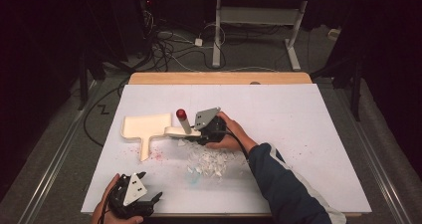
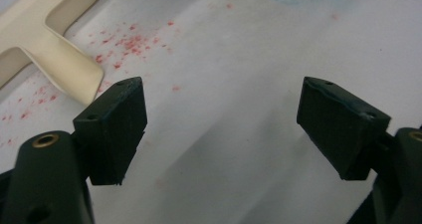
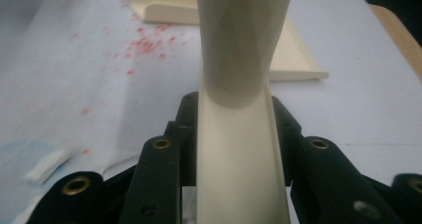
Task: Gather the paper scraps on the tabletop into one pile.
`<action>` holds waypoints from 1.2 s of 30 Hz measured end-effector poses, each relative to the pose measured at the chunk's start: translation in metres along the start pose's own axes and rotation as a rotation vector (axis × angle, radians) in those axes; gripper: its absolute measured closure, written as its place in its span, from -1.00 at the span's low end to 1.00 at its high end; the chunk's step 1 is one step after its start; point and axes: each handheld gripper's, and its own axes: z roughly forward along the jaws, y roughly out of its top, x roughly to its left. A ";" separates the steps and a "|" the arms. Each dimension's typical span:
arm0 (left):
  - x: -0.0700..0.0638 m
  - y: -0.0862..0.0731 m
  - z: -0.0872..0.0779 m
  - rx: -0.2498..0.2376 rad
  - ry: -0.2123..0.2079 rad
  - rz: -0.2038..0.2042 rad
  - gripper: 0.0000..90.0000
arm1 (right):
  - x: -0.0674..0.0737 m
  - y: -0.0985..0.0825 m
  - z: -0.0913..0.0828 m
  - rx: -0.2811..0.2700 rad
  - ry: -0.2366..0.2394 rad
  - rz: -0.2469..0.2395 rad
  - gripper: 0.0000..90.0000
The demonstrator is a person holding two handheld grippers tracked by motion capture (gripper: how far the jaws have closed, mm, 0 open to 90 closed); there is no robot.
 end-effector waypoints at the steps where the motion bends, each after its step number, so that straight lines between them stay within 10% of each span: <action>1: 0.000 0.000 0.000 -0.004 0.004 0.012 -0.58 | 0.002 -0.001 -0.001 0.002 0.010 -0.035 0.50; 11: -0.003 0.001 0.000 0.006 -0.016 0.008 -0.58 | 0.018 -0.020 -0.039 0.019 0.120 -0.074 0.51; 22: -0.003 0.003 0.003 0.011 -0.031 0.011 -0.58 | 0.024 -0.017 -0.090 -0.056 -0.063 -0.082 0.51; 32: -0.004 0.007 0.006 0.014 -0.037 0.032 -0.58 | 0.029 -0.036 -0.137 -0.095 -0.206 0.149 0.51; 36: -0.003 0.008 0.007 0.010 -0.035 0.031 -0.58 | 0.038 -0.055 -0.153 0.001 -0.367 0.293 0.51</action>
